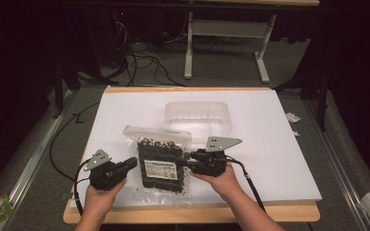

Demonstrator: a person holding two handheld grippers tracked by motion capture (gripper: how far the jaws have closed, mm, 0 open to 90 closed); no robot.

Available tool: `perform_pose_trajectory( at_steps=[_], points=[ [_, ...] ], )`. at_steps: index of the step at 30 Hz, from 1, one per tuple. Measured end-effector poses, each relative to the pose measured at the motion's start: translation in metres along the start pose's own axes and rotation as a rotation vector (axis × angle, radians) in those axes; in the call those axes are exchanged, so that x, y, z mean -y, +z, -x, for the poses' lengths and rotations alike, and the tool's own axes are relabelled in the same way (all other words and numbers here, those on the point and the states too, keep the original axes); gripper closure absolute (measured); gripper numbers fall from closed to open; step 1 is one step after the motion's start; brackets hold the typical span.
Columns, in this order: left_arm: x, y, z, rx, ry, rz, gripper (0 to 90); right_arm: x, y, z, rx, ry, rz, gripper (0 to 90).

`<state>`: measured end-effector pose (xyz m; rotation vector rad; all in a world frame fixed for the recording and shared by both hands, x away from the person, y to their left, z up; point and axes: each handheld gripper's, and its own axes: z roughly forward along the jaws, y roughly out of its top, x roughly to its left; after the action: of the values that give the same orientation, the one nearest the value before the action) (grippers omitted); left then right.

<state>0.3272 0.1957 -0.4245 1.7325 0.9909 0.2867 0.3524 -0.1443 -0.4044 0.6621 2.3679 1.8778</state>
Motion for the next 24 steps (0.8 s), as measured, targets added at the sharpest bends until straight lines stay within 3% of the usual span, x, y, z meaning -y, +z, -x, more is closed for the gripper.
perform_pose_trajectory(
  at_steps=[2,7,13,17,24],
  points=[
    [-0.008,-0.002,0.010,-0.016,0.062,0.024,90.0,-0.003,-0.007,-0.002,0.004,-0.019,0.022,76.5],
    [-0.026,0.008,0.032,-0.025,0.146,0.086,90.0,-0.013,-0.031,-0.009,0.037,-0.062,0.073,76.6],
    [-0.040,0.046,0.058,-0.011,0.195,0.111,90.0,-0.013,-0.071,-0.007,0.122,-0.087,0.095,76.5],
    [-0.037,0.068,0.071,0.015,0.229,0.115,90.0,-0.005,-0.096,-0.003,0.172,-0.084,0.102,76.0],
    [-0.025,0.081,0.077,0.003,0.266,0.101,89.8,0.020,-0.105,-0.001,0.199,-0.060,0.077,73.4]
  ],
)
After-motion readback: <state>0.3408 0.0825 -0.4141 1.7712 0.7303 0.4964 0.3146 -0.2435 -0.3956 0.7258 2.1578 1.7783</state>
